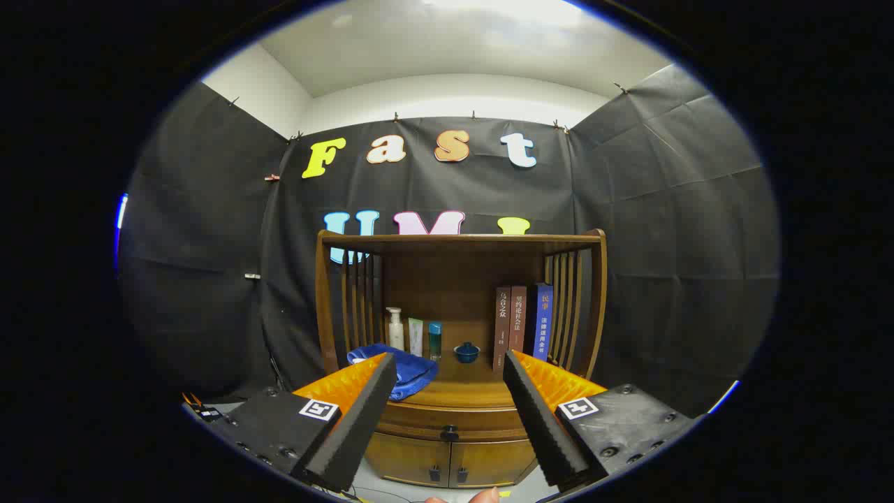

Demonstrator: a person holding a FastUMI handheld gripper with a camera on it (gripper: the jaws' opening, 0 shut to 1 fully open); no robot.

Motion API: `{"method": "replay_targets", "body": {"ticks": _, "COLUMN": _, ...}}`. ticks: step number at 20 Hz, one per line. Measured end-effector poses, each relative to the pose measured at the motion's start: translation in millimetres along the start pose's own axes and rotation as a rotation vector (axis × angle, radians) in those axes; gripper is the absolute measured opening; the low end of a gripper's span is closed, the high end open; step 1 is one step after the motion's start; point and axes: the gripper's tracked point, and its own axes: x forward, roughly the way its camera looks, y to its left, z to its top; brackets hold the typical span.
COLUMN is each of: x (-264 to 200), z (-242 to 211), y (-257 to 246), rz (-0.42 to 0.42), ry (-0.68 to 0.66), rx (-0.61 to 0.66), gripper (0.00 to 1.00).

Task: Pull open the drawer, take out the items inside it, and place them on the countertop above the cabinet.

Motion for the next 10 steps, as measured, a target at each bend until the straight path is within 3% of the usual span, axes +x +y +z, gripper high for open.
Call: {"method": "replay_targets", "body": {"ticks": 10, "x": 3.7, "z": 0.3, "y": -1.2, "rz": -0.009, "ry": -0.003, "rx": -0.005, "gripper": 0.99}}
